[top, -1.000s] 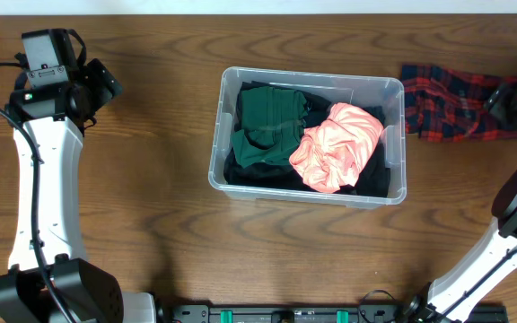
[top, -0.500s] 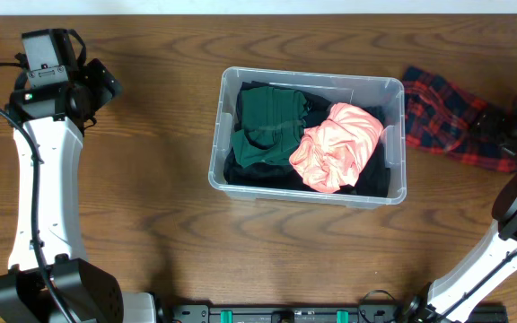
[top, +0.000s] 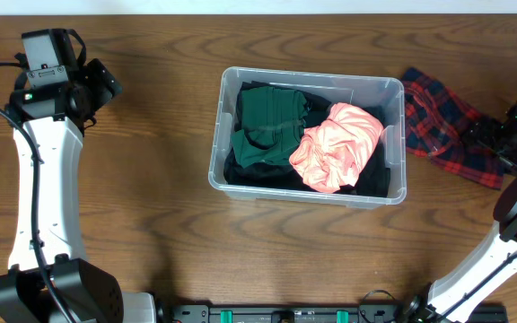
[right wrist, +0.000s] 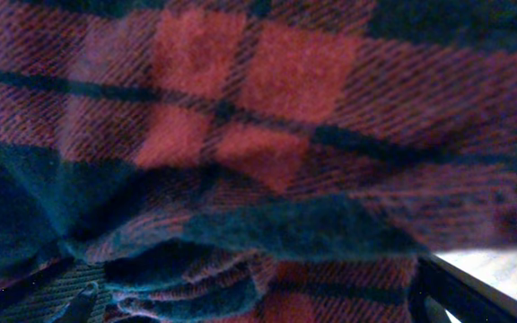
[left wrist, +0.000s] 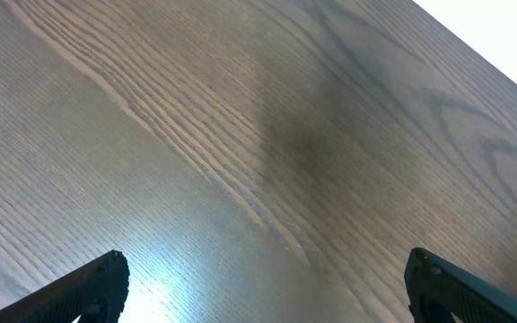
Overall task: Pack container
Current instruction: 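Lower the right gripper onto the red plaid shirt and grasp it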
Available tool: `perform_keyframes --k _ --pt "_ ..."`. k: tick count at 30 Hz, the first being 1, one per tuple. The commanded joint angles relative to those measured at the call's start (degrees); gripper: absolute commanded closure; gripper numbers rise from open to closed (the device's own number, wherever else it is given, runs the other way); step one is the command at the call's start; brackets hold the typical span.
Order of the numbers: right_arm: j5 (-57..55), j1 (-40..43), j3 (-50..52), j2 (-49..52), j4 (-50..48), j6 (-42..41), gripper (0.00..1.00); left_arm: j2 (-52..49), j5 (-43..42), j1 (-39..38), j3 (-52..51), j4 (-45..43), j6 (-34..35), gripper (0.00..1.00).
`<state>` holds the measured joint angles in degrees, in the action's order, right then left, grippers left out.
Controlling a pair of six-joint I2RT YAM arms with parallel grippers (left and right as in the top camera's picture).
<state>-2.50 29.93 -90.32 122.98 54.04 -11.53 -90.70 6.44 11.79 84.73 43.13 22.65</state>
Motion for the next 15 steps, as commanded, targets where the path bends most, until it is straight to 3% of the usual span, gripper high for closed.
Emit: perform_keyframes --k 1,7,15 --pt "0.7 0.4 1.5 -0.5 0.9 1.4 0.01 0.0 0.9 0.2 0.5 0.1 -0.1 0.02" --pt "10.6 1.3 1.5 -2.5 0.2 8.7 0.01 0.0 0.9 0.2 0.5 0.1 -0.1 0.02" --pt "10.3 2.6 1.5 -5.7 -0.4 10.5 0.01 0.0 0.9 0.2 0.5 0.1 -0.1 0.02"
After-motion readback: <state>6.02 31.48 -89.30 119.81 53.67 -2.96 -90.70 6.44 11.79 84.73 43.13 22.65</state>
